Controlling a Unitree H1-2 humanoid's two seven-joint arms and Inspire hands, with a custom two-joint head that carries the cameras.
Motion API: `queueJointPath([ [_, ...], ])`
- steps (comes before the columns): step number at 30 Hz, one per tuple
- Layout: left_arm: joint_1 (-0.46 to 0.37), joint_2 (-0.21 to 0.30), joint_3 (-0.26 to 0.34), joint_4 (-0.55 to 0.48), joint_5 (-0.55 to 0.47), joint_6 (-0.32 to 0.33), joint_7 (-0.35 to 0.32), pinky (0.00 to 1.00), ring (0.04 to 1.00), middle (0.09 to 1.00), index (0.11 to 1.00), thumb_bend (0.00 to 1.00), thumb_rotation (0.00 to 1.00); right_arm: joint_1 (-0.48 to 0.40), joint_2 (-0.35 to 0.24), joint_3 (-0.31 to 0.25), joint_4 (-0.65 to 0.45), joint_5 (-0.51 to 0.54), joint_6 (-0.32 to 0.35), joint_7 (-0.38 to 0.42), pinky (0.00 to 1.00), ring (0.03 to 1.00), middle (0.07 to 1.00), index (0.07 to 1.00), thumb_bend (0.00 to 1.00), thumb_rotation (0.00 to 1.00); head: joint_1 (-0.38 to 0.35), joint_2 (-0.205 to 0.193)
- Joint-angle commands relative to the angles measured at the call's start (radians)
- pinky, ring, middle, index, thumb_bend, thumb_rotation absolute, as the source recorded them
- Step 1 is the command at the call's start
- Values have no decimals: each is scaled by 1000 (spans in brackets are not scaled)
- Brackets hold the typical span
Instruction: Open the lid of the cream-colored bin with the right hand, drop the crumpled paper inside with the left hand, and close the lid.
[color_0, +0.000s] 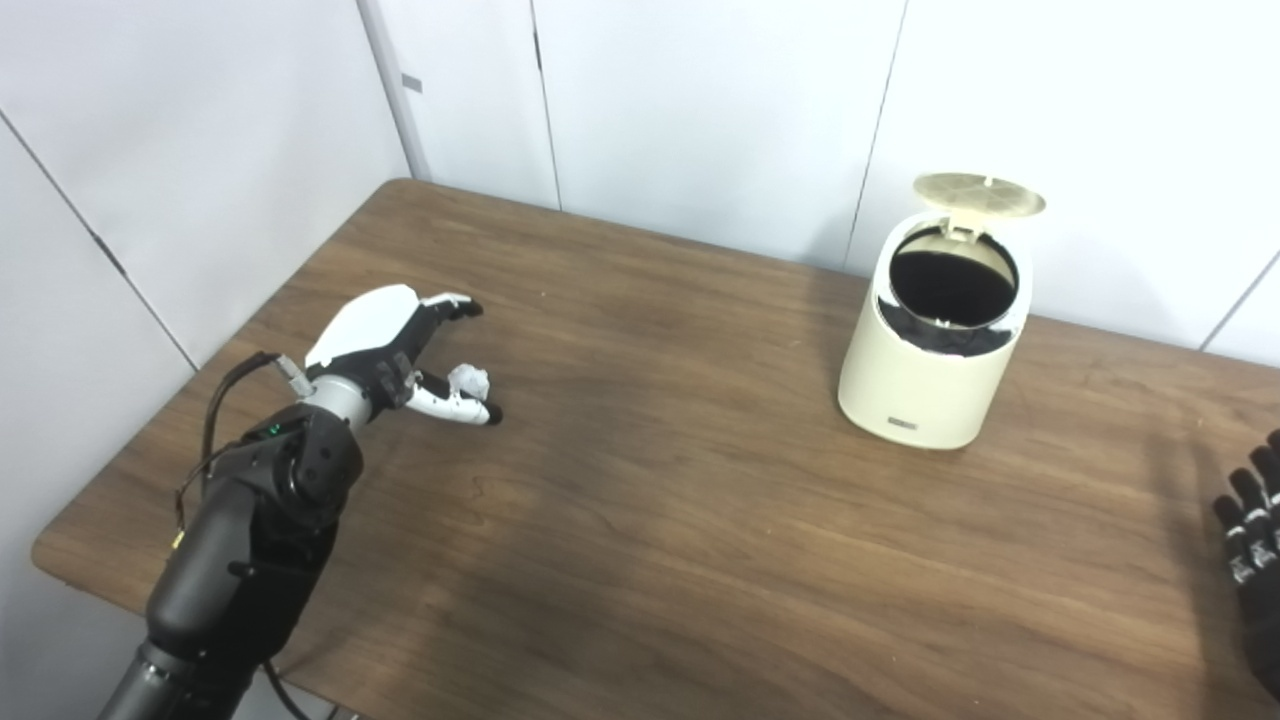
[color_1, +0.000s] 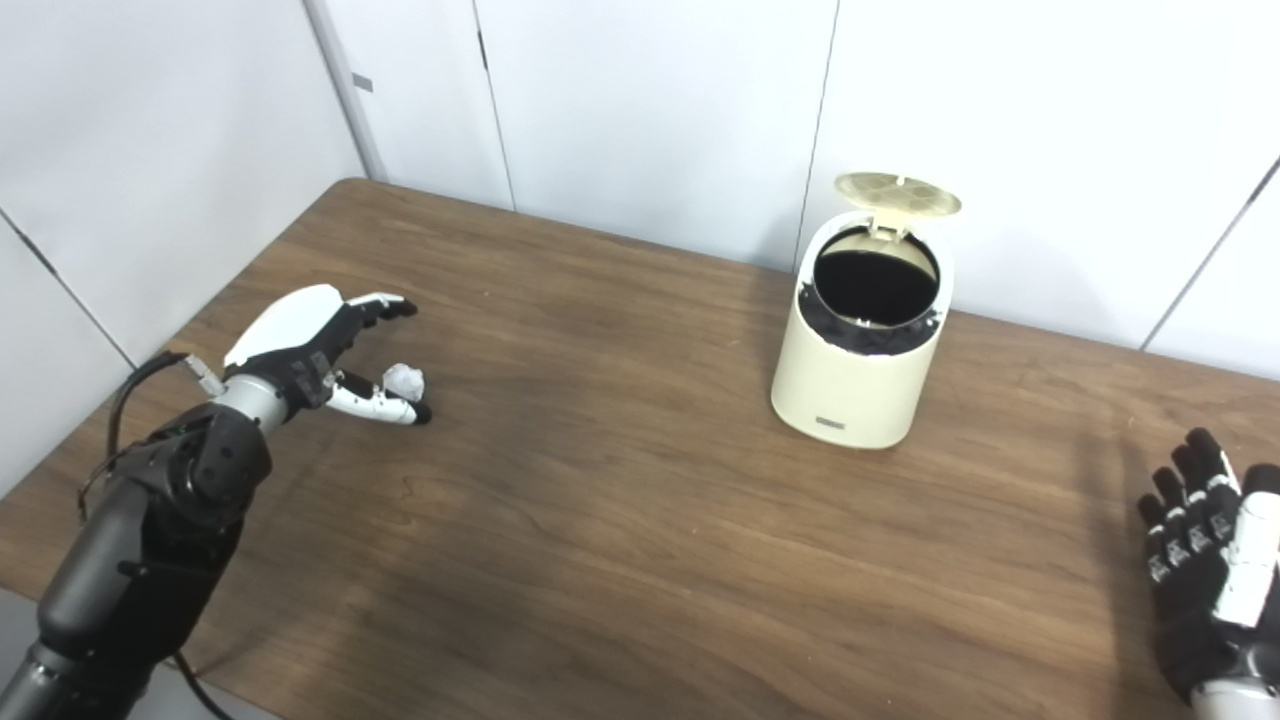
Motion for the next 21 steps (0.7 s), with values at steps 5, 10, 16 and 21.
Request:
queueJointPath([
  [5, -42, 62, -7, 7, 59, 1, -26, 714, 826, 889, 869, 886, 223, -35, 0, -4, -18, 13, -21, 4, 1000, 990, 982, 947, 521, 991, -5, -2],
  [10, -50, 84, -27, 19, 51, -2, -26, 719, 835, 883, 858, 880, 241, -32, 1, -3, -19, 12, -22, 3, 971, 980, 979, 937, 515, 998, -6, 0],
  [16, -65, 94, -30, 21, 36, 0, -45, 708, 829, 874, 850, 858, 211, -24, -4, -4, -15, 15, -33, 14, 975, 990, 982, 948, 525, 1000, -10, -2],
  [21, -75, 98, -32, 39, 9, -7, -29, 687, 798, 846, 828, 838, 164, -20, -3, -5, -18, 17, -33, 14, 959, 994, 982, 950, 519, 1000, -10, -3],
])
